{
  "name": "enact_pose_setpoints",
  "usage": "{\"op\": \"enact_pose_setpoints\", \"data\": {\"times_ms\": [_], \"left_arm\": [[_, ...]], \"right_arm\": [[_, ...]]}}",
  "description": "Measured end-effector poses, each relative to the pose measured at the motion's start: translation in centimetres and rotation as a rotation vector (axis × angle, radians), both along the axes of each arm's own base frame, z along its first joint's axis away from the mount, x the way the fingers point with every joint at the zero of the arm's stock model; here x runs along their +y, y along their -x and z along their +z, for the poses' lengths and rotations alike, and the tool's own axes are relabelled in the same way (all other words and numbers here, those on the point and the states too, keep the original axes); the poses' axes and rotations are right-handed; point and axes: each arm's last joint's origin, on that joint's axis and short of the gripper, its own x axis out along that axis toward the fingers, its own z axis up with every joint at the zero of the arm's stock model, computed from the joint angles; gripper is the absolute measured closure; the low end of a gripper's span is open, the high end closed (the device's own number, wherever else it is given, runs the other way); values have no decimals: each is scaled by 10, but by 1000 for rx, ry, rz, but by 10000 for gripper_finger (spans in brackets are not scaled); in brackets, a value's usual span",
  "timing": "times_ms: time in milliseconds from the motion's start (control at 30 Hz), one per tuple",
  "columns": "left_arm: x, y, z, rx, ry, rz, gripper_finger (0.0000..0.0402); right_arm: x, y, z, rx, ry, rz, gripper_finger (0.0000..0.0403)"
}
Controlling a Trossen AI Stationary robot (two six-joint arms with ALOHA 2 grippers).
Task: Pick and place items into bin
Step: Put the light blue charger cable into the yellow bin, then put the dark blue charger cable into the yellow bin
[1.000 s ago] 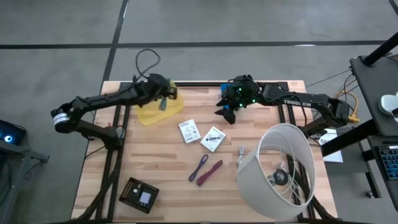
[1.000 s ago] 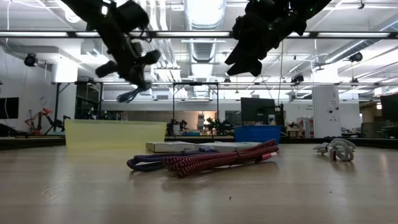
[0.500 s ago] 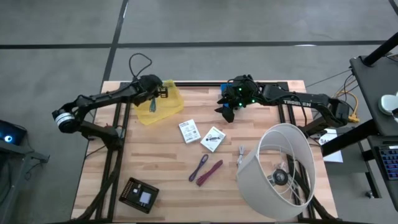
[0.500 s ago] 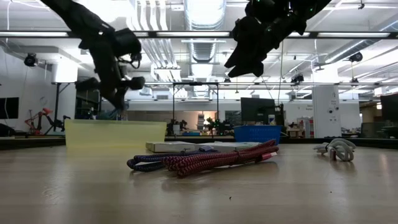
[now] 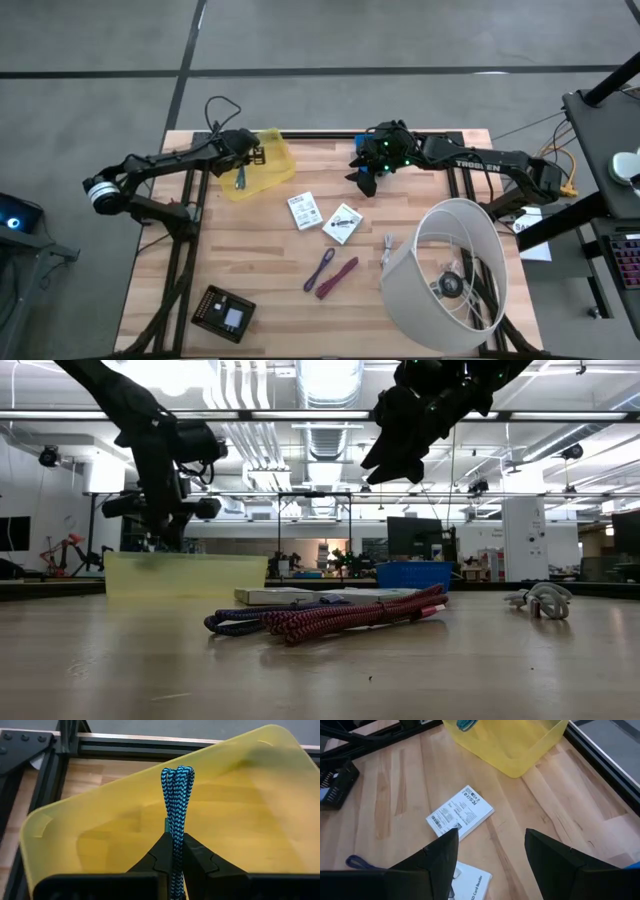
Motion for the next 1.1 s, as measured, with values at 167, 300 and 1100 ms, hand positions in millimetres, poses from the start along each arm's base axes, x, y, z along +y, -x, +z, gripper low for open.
{"op": "enact_pose_setpoints", "data": {"times_ms": [167, 300, 1100], "left_arm": [[0, 0, 0, 10, -5, 3, 389], [0, 1, 0, 39, -8, -30, 388], [0, -25, 33, -311, -103, -497, 211]], "right_arm": [[0, 0, 0, -1, -6, -5, 188], [0, 0, 0, 0, -6, -5, 188], [0, 0, 0, 1, 2, -1, 188]]}}
